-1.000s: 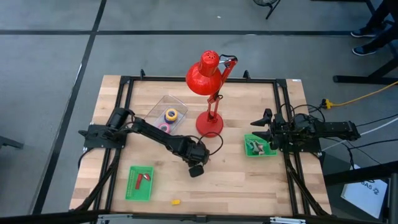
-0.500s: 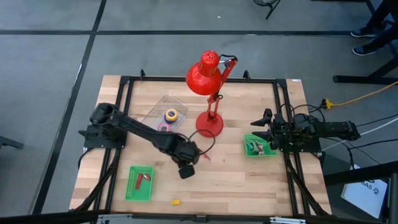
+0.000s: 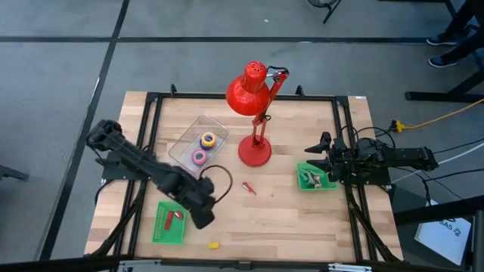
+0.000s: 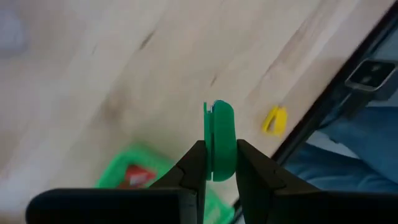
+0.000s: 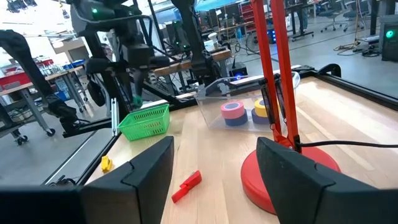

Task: Pick and place Stapler, Stapler remover, tape
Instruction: Put the green stapler into the bottom green basket

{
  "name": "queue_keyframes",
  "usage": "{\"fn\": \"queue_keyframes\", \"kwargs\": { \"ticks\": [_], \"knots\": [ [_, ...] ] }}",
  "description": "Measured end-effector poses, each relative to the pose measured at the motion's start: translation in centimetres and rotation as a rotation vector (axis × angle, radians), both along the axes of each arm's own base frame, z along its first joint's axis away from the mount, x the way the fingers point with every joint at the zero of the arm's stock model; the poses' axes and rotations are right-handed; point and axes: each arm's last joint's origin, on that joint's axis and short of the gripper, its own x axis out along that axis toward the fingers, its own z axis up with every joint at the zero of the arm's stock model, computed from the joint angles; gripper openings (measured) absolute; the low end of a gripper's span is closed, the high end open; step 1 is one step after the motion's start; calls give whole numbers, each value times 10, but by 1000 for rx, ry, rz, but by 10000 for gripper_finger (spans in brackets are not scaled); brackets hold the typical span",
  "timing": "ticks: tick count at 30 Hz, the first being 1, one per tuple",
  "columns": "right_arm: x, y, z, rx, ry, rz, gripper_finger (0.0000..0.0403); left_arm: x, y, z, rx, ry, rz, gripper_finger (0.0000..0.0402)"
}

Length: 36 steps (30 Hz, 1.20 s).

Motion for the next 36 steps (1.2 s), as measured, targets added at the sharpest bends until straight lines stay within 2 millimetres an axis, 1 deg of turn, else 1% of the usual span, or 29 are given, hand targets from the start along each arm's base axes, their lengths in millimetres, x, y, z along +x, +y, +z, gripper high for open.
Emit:
{"fn": "queue_keyframes", "kwargs": {
  "ticks": [3, 11, 17, 23, 26, 30, 36],
  "knots": [
    [0, 0, 0, 0, 0, 0, 232, -14, -8, 1, -11, 77, 53, 54],
    [0, 0, 0, 0, 0, 0, 232, -49, -31, 1, -98, 361, 209, 54],
    [0, 0, 0, 0, 0, 0, 232, -69, -40, 1, -64, 485, 300, 54],
    [0, 0, 0, 0, 0, 0, 232, -76, -44, 0, -39, 508, 321, 54],
    [0, 0, 0, 0, 0, 0, 232, -79, -44, -8, -26, 535, 335, 54],
    [0, 0, 0, 0, 0, 0, 232, -82, -43, -18, -26, 579, 306, 54],
    [0, 0, 0, 0, 0, 0, 232, -77, -42, -30, -88, 502, 304, 55]
  ]
}}
